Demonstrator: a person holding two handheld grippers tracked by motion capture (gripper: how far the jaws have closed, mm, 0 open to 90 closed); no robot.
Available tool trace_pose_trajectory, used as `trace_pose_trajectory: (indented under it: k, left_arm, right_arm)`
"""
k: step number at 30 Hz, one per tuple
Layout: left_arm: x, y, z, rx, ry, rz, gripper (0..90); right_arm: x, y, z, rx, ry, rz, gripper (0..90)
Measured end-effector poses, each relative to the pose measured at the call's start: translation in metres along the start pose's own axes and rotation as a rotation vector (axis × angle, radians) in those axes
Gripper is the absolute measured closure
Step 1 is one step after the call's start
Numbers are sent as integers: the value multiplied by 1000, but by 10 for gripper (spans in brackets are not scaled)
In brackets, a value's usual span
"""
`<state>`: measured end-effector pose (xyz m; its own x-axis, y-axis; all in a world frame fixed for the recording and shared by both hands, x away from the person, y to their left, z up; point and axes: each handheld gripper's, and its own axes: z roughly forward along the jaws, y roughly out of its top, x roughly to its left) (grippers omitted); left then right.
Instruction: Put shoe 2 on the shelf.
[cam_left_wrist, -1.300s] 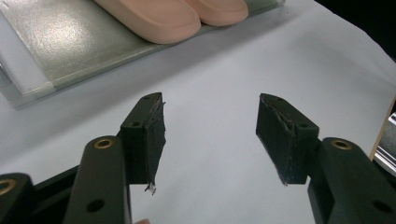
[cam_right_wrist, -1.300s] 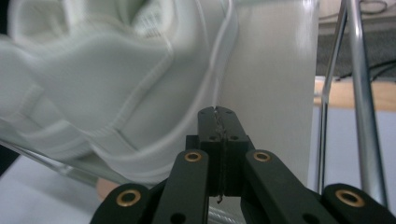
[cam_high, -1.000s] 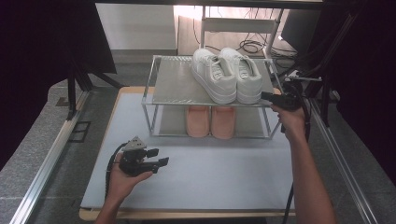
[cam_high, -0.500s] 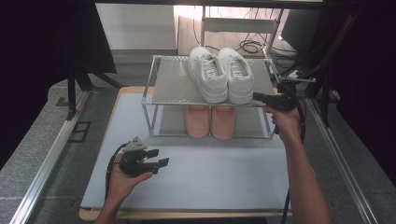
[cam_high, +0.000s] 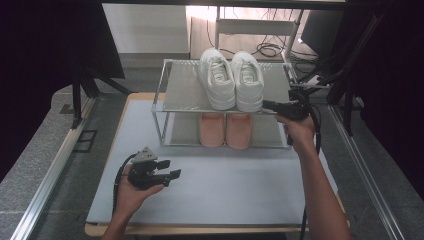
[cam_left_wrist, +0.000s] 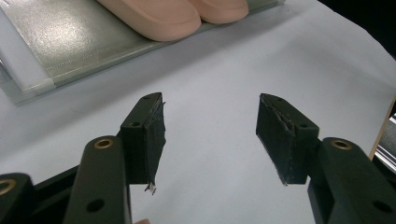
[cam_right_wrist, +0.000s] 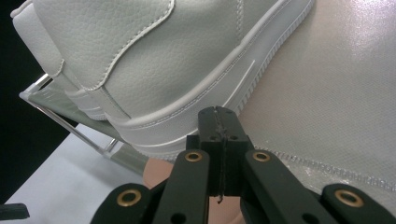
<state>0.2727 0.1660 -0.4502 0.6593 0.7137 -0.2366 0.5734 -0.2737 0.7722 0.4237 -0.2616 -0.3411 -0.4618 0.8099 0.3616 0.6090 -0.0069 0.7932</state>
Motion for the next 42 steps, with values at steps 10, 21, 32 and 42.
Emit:
trace_pose_trajectory:
  k: [10, 21, 32, 42]
  left_arm:
    - [0, 0, 1, 4, 1, 1, 427]
    - [-1, 0, 2, 7, 0, 3, 427]
    - [-1, -1, 1, 4, 3, 0, 427]
    - [0, -1, 2, 6, 6, 2, 427]
  right_arm:
    - [2, -1, 1, -3, -11, -8, 900]
    - [2, -1, 1, -1, -1, -2, 900]
    - [-1, -3, -6, -30, -6, -11, 900]
    - [-14, -19, -33, -86, 25, -7, 900]
